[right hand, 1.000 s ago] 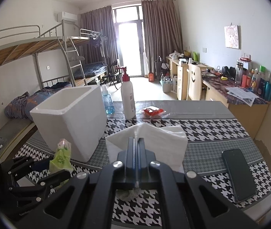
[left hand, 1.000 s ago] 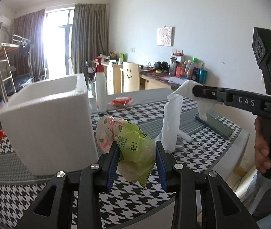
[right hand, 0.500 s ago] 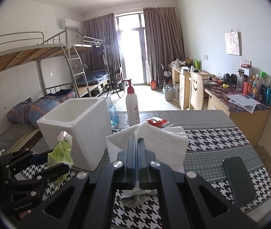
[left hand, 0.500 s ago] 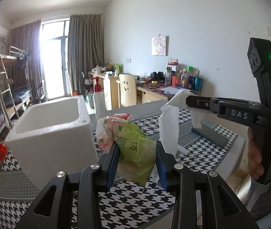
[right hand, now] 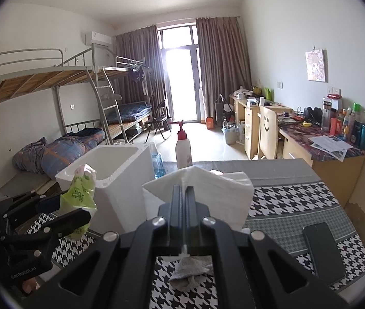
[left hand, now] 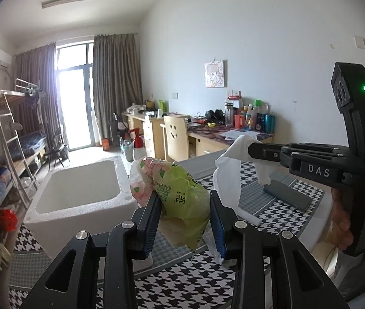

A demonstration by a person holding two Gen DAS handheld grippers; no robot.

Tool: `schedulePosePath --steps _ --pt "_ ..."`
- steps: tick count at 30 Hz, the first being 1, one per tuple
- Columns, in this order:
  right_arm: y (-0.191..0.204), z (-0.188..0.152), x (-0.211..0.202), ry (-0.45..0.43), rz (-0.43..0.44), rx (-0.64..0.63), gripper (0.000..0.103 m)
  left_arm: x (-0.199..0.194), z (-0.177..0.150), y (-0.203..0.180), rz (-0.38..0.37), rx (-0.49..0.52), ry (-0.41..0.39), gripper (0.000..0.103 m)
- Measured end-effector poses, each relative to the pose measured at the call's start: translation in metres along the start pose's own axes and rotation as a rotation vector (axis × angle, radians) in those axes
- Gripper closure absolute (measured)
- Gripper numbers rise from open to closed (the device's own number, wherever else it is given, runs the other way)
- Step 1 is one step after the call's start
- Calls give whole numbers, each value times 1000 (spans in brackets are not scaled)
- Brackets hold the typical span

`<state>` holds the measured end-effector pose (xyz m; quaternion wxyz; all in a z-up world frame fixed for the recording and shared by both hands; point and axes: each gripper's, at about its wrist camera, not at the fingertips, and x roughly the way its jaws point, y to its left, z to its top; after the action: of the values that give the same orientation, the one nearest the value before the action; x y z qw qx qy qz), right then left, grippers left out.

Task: Organize soft objects
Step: 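Lift and carry the plastic bag and white tissue over the white foam box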

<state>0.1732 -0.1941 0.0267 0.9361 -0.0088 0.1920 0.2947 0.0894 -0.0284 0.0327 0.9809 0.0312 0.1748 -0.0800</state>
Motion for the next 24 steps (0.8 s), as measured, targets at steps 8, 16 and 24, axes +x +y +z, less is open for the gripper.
schedulePosePath --steps 8,16,24 --pt "4 8 2 -15 14 -9 99 -6 9 10 31 -4 -35 65" --pt "7 16 5 -32 27 -15 99 -4 15 20 62 -14 -47 65" --pt "12 23 11 -45 45 -23 99 -5 16 30 93 -21 -56 65"
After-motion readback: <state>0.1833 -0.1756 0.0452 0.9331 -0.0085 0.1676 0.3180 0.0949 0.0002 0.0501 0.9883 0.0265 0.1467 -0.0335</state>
